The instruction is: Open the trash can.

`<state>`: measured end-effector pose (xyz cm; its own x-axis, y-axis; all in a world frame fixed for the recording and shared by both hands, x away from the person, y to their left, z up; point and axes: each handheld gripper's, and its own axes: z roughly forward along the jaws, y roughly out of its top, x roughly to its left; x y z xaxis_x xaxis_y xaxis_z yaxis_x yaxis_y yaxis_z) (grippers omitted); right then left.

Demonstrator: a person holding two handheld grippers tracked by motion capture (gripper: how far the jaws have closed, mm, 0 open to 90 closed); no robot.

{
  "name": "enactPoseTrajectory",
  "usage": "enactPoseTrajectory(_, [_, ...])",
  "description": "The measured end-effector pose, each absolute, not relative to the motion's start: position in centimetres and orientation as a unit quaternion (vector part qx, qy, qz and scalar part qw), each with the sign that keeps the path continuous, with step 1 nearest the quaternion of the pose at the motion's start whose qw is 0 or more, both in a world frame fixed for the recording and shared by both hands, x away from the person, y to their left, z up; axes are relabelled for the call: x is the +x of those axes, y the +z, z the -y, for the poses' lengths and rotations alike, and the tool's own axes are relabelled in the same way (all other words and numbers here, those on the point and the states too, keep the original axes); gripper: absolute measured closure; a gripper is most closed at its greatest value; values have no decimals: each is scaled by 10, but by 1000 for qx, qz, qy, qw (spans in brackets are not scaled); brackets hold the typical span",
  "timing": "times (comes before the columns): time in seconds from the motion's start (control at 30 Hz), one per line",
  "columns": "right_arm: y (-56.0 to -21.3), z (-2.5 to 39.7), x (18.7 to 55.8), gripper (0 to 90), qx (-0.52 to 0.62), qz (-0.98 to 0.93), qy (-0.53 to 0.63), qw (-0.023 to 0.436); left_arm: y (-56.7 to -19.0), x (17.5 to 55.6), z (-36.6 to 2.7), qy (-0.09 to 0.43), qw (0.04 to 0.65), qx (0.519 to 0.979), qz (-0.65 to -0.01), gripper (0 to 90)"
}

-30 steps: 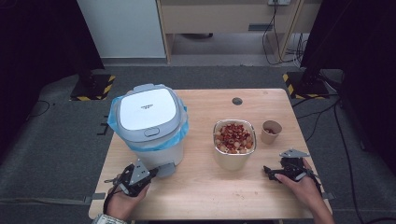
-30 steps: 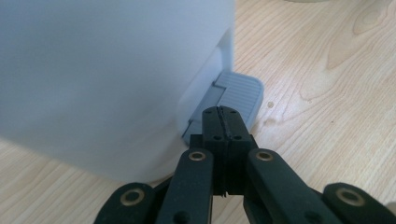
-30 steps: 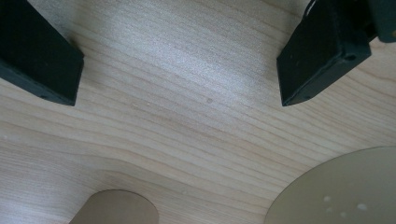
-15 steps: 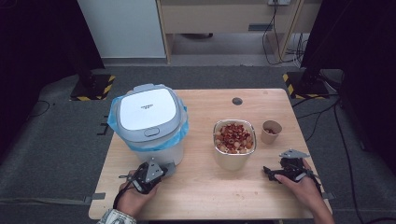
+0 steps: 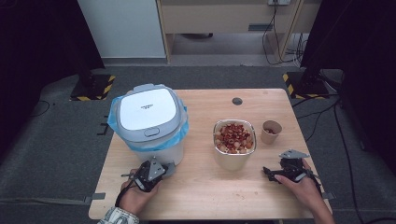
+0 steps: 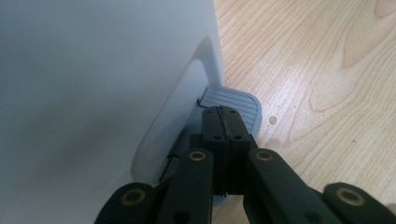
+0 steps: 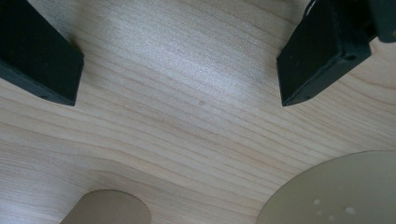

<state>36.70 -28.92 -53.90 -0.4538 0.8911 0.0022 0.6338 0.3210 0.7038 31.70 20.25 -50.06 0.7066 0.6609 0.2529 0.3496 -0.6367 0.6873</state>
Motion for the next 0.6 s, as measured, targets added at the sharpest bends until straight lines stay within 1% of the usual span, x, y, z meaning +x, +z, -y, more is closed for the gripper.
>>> enactPoseTrajectory(0.17, [-539, 289, 367, 9, 482, -789, 325, 199, -499, 315, -201, 259, 313, 868, -284, 899])
enactPoseTrajectory(0.43, [-539, 289, 367, 8, 481, -790, 326, 198, -502, 317, -200, 249, 313, 872, -281, 898])
enactPoseTrajectory(0.5, [-539, 289, 366, 9, 480, -790, 326, 198, -502, 316, -198, 254, 308, 874, -277, 897])
enactPoseTrajectory(0.53, [-539, 289, 366, 9, 480, -790, 326, 197, -503, 314, -195, 266, 295, 878, -267, 897])
enactPoseTrajectory(0.6, [-539, 289, 366, 9, 480, -790, 326, 197, -503, 316, -196, 266, 298, 875, -274, 897])
